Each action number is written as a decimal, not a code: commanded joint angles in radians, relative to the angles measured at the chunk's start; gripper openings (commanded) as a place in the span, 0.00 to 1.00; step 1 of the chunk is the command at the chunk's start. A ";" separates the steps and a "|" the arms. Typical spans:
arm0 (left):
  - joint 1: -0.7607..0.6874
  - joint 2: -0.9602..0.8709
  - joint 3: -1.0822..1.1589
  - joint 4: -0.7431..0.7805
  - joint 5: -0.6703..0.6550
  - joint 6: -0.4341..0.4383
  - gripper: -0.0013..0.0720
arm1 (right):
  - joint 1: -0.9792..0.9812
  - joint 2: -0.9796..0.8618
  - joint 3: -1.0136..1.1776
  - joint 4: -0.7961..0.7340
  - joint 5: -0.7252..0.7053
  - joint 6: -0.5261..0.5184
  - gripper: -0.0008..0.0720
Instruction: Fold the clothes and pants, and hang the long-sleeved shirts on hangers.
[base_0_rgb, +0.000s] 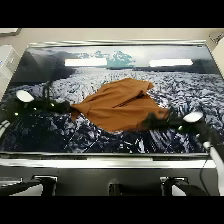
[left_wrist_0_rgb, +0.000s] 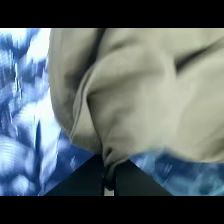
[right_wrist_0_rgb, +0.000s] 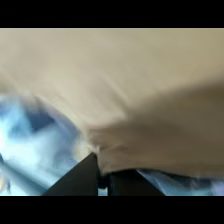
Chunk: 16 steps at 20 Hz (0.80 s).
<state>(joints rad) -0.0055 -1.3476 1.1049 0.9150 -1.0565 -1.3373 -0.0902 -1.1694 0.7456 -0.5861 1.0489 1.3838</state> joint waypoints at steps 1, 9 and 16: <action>0.011 0.121 0.208 0.019 0.077 0.006 0.06 | -0.052 0.102 0.386 -0.093 0.038 -0.039 0.07; 0.010 0.444 0.884 0.019 0.364 -0.043 0.06 | -0.092 0.183 1.414 -0.407 0.042 0.009 0.07; 0.011 0.611 0.886 0.039 0.370 -0.129 0.06 | -0.092 0.339 1.403 -0.458 -0.033 0.086 0.07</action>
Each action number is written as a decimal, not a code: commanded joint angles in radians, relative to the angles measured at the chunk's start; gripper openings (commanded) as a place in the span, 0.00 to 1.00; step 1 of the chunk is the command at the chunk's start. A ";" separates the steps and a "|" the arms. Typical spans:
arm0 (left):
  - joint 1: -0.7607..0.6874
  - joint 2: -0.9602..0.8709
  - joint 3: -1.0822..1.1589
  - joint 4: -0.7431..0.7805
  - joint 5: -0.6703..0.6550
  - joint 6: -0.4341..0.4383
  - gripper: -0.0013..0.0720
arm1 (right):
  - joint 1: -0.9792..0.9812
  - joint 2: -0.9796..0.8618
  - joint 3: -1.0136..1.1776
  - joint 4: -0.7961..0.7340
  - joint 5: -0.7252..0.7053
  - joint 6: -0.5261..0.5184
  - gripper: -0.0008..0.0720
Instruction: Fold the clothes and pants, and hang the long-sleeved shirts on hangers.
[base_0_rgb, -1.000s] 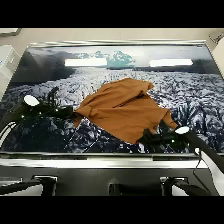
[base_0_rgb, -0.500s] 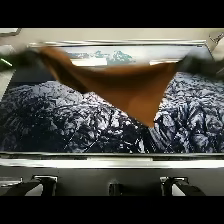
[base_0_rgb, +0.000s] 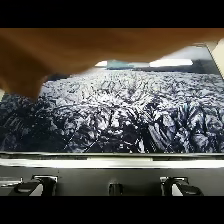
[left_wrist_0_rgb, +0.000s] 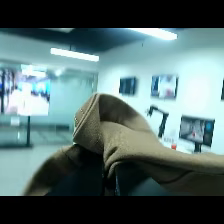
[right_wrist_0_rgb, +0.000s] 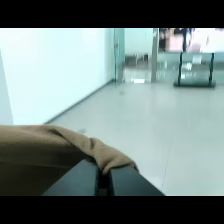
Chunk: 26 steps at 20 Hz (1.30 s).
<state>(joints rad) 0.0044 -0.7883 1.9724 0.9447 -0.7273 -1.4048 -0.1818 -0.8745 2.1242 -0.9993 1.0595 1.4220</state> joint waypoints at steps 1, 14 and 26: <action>0.001 0.052 0.018 0.009 0.037 -0.098 0.06 | -0.001 0.048 0.025 -0.062 -0.049 0.072 0.07; 0.000 -0.383 -0.546 0.072 -0.240 0.027 0.06 | 0.000 -0.319 -0.773 -0.135 -0.081 0.113 0.07; -0.029 -0.878 -0.583 -0.175 -0.260 0.032 0.16 | 0.049 -0.791 -0.791 0.245 -0.171 0.209 0.07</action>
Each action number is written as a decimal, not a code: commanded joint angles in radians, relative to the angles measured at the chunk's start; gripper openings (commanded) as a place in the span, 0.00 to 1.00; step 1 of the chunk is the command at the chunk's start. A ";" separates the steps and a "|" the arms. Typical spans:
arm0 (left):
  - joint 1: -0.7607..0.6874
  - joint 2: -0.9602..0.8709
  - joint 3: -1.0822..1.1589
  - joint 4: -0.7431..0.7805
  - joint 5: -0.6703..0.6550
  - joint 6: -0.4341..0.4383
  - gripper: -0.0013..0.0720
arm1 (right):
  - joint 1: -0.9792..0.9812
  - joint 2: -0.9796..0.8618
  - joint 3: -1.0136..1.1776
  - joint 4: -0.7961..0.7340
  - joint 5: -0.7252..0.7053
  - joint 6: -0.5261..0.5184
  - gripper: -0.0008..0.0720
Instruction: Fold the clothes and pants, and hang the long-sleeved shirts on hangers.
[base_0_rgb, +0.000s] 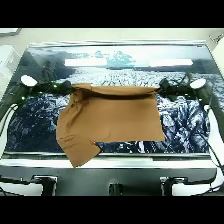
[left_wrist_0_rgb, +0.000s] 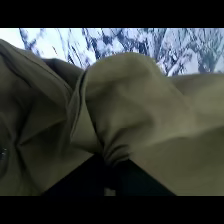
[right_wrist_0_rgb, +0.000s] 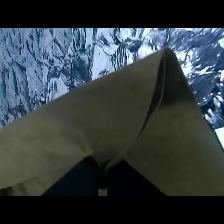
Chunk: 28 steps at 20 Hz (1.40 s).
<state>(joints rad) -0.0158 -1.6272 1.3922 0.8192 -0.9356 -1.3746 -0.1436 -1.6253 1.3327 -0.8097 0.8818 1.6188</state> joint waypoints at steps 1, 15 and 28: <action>0.004 -0.032 0.010 -0.050 -0.087 0.002 0.45 | -0.011 -0.032 0.021 0.055 0.038 0.003 0.18; 0.469 0.320 -0.624 0.302 -0.366 0.030 0.67 | -0.449 0.188 -0.160 -0.417 0.702 -0.116 0.87; 0.368 0.226 -0.671 0.134 -0.277 0.123 0.06 | -0.449 0.188 -0.174 -0.404 0.747 -0.151 0.80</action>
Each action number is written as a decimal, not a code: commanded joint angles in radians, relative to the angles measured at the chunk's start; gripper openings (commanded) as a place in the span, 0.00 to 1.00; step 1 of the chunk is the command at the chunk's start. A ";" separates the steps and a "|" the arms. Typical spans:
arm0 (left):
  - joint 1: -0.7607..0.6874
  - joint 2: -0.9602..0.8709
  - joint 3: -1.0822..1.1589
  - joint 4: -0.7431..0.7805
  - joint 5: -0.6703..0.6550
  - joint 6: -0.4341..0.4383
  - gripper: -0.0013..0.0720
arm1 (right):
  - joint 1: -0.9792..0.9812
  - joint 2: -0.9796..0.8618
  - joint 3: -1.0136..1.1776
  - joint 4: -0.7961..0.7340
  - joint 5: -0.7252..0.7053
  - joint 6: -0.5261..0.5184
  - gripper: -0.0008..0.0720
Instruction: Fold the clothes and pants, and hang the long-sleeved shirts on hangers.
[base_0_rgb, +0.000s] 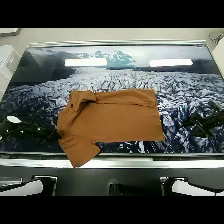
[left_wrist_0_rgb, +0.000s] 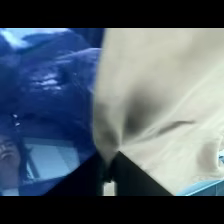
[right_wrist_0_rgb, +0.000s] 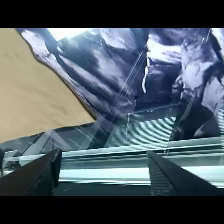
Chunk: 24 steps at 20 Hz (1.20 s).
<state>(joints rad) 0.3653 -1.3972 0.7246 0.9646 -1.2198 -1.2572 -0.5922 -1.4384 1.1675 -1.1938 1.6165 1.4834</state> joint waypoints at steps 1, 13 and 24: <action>-0.009 0.002 -0.004 -0.012 0.008 0.008 0.06 | 0.000 0.000 -0.034 -0.024 0.020 -0.038 0.77; -0.007 0.067 -0.002 -0.032 0.005 0.016 0.06 | 0.162 -0.056 -0.282 0.121 -0.272 -0.163 0.76; -0.007 0.068 0.019 -0.034 -0.010 0.018 0.06 | 0.298 -0.039 -0.264 0.196 -0.181 -0.205 0.08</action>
<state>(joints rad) 0.3584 -1.3308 0.7280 0.9321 -1.2171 -1.2407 -0.3107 -1.5040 0.8898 -1.0416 1.3743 1.2999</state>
